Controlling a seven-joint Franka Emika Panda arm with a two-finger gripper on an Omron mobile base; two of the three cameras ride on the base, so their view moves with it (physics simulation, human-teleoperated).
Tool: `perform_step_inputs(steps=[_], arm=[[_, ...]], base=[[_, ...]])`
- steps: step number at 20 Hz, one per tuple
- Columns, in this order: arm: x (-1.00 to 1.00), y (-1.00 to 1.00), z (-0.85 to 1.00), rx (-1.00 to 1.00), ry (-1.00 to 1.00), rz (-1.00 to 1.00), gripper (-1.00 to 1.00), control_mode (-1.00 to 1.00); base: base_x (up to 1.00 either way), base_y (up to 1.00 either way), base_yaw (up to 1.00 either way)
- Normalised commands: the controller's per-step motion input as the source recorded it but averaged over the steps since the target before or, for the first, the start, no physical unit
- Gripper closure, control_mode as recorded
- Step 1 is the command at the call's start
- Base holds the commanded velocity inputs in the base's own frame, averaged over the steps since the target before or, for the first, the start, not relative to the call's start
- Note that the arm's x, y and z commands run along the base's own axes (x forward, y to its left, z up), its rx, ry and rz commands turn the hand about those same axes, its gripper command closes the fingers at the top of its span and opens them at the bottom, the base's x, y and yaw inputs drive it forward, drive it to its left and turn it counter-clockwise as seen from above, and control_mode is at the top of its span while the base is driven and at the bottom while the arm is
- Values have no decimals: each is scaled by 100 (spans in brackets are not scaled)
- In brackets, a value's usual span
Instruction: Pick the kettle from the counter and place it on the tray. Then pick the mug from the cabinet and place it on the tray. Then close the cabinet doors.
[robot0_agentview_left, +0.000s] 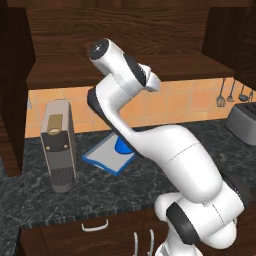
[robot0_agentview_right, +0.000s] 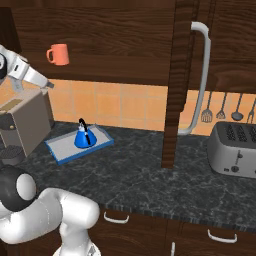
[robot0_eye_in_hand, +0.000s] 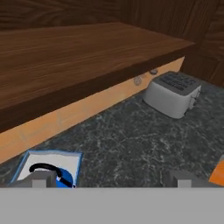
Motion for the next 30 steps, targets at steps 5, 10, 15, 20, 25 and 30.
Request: perform_step_inputs(steps=[5, 10, 15, 20, 25, 30], arm=[[26, 16, 6, 0, -11, 5, -100, -100], [21, 28, 25, 0, -5, 17, -100, -100], [30, 25, 0, 0, 4, 36, -100, -100], [6, 0, 0, 0, 0, 5, -100, -100], [17, 13, -2, 0, -11, 0, -100, -100], [33, 22, 6, 0, 0, -1, -100, -100]], base=[[0, 0, 0], [0, 0, 0], [0, 0, 0], [0, 0, 0], [0, 0, 0], [0, 0, 0]])
